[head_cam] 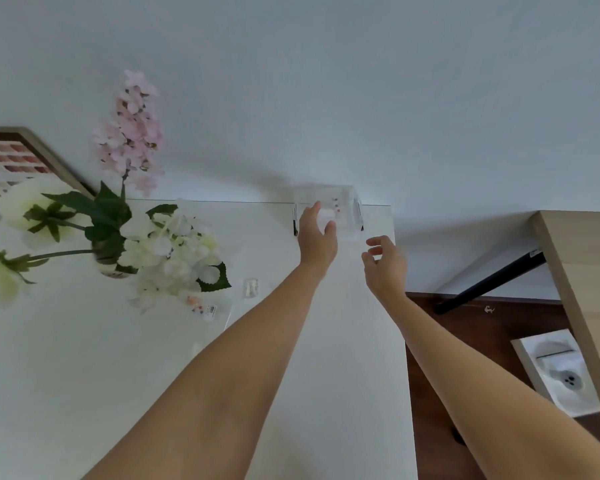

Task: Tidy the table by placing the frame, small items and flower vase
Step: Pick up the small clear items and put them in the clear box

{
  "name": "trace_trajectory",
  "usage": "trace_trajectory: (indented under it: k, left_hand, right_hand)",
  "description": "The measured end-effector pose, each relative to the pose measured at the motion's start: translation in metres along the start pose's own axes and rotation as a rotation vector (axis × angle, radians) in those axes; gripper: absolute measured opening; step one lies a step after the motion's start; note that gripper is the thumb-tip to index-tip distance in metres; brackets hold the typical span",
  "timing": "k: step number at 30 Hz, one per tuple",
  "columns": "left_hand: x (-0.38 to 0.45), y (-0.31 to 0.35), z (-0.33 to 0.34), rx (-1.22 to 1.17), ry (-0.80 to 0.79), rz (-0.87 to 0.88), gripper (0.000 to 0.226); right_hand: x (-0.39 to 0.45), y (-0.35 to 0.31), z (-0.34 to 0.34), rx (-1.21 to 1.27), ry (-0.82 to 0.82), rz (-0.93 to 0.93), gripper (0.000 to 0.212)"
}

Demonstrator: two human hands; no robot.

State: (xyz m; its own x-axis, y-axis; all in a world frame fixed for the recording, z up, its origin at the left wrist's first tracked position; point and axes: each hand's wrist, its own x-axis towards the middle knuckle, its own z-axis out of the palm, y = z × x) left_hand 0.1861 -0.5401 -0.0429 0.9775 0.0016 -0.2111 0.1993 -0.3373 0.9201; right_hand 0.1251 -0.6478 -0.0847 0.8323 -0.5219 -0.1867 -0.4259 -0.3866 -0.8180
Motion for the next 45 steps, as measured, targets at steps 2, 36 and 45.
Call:
trace_trajectory:
  k: [2, 36, 45]
  left_hand:
    - [-0.011, -0.006, -0.006, 0.063, -0.007, 0.038, 0.050]
    - [-0.068, -0.117, -0.086, 0.410, 0.084, -0.084, 0.021]
    - [-0.014, -0.030, -0.036, 0.233, 0.249, 0.262, 0.015]
  right_hand:
    - [-0.020, 0.012, 0.010, -0.001, -0.049, 0.015, 0.017]
    - [-0.069, 0.015, 0.051, -0.412, -0.363, -0.096, 0.013]
    - [-0.009, -0.005, -0.002, -0.140, -0.059, -0.127, 0.023]
